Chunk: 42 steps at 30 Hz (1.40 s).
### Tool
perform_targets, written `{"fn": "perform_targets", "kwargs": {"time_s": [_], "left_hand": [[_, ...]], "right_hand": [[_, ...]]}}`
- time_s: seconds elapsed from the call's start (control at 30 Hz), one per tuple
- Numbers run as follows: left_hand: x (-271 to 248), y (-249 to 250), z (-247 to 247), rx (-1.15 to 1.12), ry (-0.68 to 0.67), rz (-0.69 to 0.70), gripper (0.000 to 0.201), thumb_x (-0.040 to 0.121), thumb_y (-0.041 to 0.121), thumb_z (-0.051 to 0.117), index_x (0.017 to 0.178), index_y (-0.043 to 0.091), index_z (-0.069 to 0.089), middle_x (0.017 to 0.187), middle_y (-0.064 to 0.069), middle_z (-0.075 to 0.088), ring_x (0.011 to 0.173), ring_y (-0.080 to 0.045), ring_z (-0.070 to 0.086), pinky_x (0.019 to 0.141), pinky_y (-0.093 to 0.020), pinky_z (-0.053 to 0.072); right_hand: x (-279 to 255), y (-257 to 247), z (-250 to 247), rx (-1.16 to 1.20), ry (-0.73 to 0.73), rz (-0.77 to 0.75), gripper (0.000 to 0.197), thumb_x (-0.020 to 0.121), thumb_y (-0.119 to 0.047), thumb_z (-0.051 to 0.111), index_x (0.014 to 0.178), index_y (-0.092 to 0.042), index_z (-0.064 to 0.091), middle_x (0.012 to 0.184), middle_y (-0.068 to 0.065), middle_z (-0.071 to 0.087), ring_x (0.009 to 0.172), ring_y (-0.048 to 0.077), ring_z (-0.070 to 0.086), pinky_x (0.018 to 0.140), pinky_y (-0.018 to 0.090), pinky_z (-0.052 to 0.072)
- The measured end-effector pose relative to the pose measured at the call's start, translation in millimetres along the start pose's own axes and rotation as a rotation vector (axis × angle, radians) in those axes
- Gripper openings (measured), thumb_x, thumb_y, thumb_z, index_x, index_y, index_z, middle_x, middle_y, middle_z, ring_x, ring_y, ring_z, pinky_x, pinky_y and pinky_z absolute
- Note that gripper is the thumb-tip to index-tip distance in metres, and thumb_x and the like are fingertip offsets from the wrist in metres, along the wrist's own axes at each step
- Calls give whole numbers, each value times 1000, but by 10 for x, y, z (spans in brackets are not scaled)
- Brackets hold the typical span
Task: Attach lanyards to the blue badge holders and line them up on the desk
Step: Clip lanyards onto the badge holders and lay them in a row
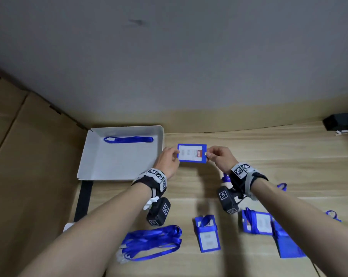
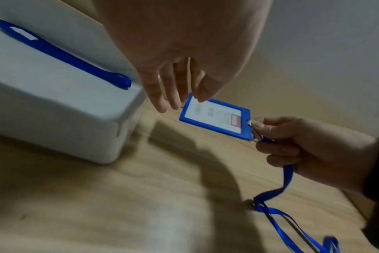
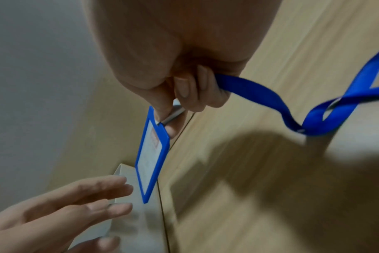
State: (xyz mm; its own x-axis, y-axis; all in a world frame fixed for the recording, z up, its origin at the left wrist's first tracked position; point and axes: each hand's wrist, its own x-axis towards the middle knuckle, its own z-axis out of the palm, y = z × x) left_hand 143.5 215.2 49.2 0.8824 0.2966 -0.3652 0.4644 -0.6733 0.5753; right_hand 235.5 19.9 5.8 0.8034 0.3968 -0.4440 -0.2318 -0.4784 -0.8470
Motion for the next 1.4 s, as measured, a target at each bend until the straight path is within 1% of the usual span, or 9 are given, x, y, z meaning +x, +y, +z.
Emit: {"fn": "perform_targets", "kwargs": {"time_s": [0.13,0.27,0.43,0.53,0.67,0.83,0.97,1.2,1.4], "left_hand": [[388,13,-2,162,-131,-41,36,91,13,49,124,8,61,129,-10,53,113,-27,57,93,-26,42],[632,14,145,364,-267,-57,41,92,24,47,126,3,54,129,-15,49,118,-34,53,97,-39,46],[800,-8,351,462,-364,-109,64,92,30,50,146,3,30,156,-18,18,140,-35,31,112,-43,31],[830,-19,438,443,-403,-176,78,92,32,48,154,5,9,163,-17,-9,151,-32,3,121,-42,15],[890,3,525,400,-464,-280,83,91,32,48,157,14,0,162,-13,-19,151,-29,-12,120,-44,12],[920,86,514,361,-534,-326,87,89,20,45,154,40,-8,161,-10,-25,150,-30,-14,118,-52,18],[964,148,574,379,-529,-394,86,91,18,44,153,41,-11,160,-11,-28,150,-33,-16,121,-52,12],[939,161,673,467,-512,-428,87,94,28,48,153,35,-15,159,-17,-26,149,-37,-12,120,-55,12],[922,161,734,608,-484,-402,90,92,34,50,153,33,-15,159,-23,-22,149,-40,-6,118,-54,16]], "right_hand": [[526,-152,87,-45,-16,26,27,95,0,55,73,-13,62,67,-3,62,51,-6,51,58,11,40],[872,-119,244,-92,-53,75,22,96,-5,56,76,-10,66,69,-4,63,65,6,54,54,6,39],[1061,-33,380,-115,-92,68,18,97,-7,56,94,3,72,81,5,66,71,11,55,57,4,39],[1128,25,416,-81,-135,104,18,98,-12,57,93,-7,73,84,2,69,78,13,58,73,19,45],[1112,117,289,-49,-149,165,22,95,-15,60,78,-10,74,66,-1,70,68,13,60,85,34,49],[978,200,-157,-200,-131,151,17,90,-9,63,83,-11,78,85,-3,75,85,11,63,89,26,47],[906,236,-522,-324,-59,124,18,86,-4,61,82,-8,79,98,4,77,96,16,68,97,27,49],[837,343,-1040,-402,71,150,16,87,-16,64,86,-14,80,87,7,76,86,24,67,79,29,51],[830,504,-1193,-363,175,230,21,84,-29,72,63,-23,71,74,-1,72,80,21,67,77,29,52]]}}
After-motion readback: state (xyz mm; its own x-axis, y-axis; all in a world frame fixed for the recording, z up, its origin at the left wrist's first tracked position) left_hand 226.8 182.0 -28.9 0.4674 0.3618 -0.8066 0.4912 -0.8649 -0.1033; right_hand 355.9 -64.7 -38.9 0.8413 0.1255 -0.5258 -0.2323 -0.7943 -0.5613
